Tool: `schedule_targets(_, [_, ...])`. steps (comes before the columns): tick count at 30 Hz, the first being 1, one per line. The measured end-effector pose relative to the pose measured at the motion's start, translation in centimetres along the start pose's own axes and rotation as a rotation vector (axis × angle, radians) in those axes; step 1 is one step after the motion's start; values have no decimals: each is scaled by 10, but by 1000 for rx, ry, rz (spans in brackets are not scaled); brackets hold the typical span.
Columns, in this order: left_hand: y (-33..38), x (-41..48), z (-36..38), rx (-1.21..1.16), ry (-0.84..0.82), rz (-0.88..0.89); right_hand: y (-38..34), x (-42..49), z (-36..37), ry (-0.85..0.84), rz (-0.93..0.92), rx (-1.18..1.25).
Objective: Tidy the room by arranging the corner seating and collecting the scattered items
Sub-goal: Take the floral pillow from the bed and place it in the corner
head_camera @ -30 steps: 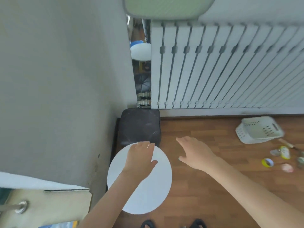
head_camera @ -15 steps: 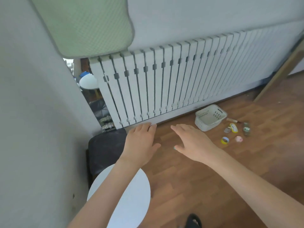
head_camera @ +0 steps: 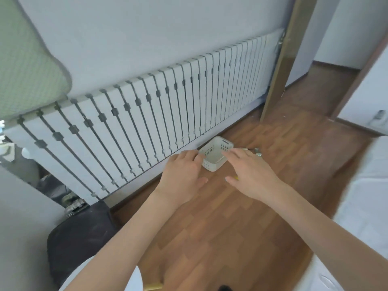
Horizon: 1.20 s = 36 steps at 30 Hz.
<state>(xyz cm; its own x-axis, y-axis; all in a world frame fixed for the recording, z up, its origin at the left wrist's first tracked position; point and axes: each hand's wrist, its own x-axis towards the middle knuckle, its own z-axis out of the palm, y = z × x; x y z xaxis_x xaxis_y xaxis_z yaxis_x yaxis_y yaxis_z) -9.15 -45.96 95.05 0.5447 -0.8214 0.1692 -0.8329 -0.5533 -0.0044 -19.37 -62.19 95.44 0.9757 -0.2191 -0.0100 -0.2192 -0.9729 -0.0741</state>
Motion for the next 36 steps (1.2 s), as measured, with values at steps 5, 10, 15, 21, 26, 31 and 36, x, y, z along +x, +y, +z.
schedule_targets(5, [60, 69, 9, 13, 7, 82, 81, -12, -9, 44, 100, 1])
schedule_targets(10, [118, 127, 13, -4, 3, 198, 149, -30, -15, 78, 238, 10])
schedule_targets(15, [165, 176, 21, -55, 57, 327, 201, -49, -16, 77, 381, 15])
schedule_targets(21, [217, 247, 41, -92, 27, 547, 259, -63, -15, 40, 592, 24])
schedule_targets(26, [253, 312, 52, -115, 37, 742, 302, -61, -13, 42, 779, 54])
schedule_targets(31, [297, 365, 54, -127, 62, 929, 339, -63, -16, 35, 956, 62])
schedule_targets(36, [346, 401, 61, -155, 58, 1102, 367, -78, -18, 32, 1136, 60])
